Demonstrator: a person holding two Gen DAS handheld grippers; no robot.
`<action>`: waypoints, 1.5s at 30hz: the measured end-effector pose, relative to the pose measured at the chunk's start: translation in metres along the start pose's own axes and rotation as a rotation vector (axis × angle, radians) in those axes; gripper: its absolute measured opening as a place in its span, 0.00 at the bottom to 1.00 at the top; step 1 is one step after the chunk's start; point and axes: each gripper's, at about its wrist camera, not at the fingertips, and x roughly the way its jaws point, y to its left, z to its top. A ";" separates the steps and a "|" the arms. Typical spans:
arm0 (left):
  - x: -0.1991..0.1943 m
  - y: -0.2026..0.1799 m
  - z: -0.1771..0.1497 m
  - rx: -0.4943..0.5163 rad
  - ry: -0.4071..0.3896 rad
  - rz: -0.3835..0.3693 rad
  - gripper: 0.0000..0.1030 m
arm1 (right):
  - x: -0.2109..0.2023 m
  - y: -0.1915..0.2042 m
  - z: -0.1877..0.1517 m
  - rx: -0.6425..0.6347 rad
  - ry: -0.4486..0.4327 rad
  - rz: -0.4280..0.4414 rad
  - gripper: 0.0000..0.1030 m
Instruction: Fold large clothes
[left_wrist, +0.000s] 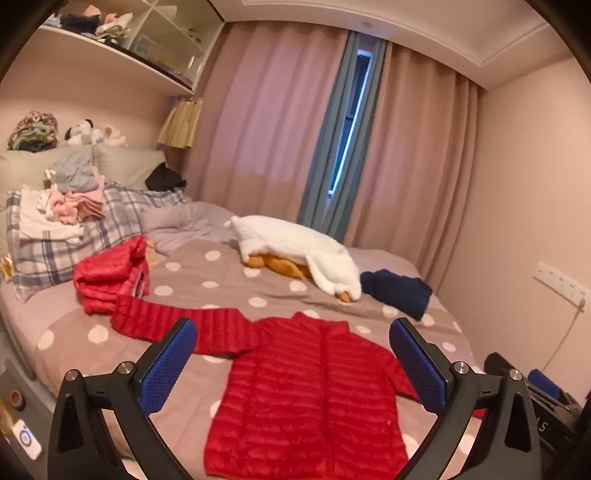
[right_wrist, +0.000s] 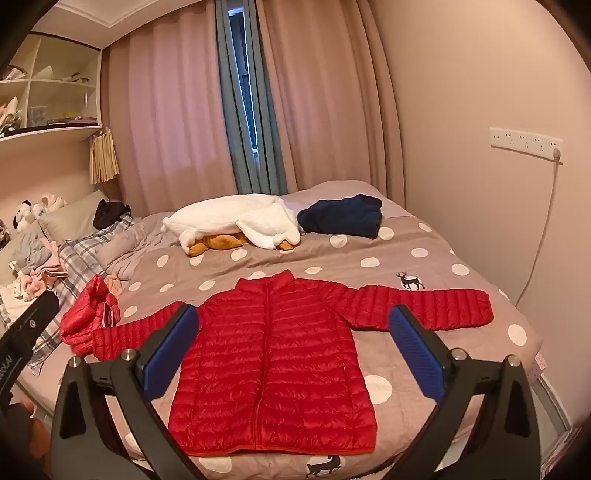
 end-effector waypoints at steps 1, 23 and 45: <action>-0.001 0.001 -0.001 0.000 -0.001 -0.001 1.00 | -0.001 0.000 0.001 0.000 -0.002 0.004 1.00; 0.010 0.004 -0.004 -0.001 0.040 -0.006 1.00 | 0.012 0.002 -0.006 0.009 0.031 -0.004 1.00; 0.020 0.005 -0.005 0.006 0.077 0.019 1.00 | 0.029 0.012 -0.008 -0.001 0.074 -0.009 1.00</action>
